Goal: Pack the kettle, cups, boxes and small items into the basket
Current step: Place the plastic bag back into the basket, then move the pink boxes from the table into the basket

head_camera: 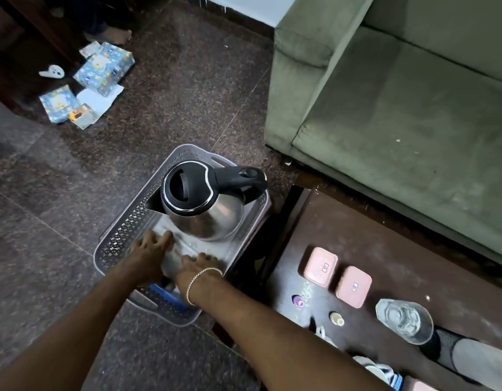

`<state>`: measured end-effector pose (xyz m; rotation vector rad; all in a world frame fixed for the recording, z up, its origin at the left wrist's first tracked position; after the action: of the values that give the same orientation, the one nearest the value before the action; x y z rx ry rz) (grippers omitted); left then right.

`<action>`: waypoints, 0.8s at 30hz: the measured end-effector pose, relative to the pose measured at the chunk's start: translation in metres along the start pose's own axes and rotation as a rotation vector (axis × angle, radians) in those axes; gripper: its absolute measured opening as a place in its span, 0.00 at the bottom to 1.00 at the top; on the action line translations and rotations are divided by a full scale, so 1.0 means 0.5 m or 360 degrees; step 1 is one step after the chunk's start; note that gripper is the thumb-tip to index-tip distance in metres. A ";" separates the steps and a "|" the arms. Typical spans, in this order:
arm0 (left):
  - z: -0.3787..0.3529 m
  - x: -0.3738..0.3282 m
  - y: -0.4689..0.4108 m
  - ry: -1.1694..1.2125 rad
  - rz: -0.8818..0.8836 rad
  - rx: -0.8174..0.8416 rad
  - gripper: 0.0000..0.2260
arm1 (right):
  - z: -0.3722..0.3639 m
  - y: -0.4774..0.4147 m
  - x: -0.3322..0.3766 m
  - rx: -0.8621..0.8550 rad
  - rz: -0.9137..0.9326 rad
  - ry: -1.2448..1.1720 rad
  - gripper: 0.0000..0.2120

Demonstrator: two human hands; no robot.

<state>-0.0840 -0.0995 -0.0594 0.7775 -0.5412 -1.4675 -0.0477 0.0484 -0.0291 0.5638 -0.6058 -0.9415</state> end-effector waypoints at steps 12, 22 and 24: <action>0.028 -0.068 0.074 -0.0119 0.0107 -0.0191 0.42 | -0.020 0.082 -0.003 -0.0588 0.0199 0.0169 0.12; 0.011 -0.255 0.249 0.0313 -0.0189 -0.0897 0.14 | -0.062 0.317 -0.125 -0.1372 0.0044 -0.0300 0.11; 0.002 -0.314 0.274 0.0373 -0.0311 -0.0976 0.11 | -0.090 0.362 -0.185 -0.1470 -0.0064 -0.0392 0.07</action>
<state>-0.0027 0.0472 0.0642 0.5061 0.1719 -1.5765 0.0436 0.2219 0.0409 -0.3706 -0.3154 -1.2126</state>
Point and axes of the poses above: each hand's wrist, its own y-axis away from the middle knuckle, its own z-axis out of the back of the hand, x = y × z, the point moved 3 cm from there along -y, towards the middle knuckle, and after that the axes turned 8 degrees about y, right-handed, at the moved point
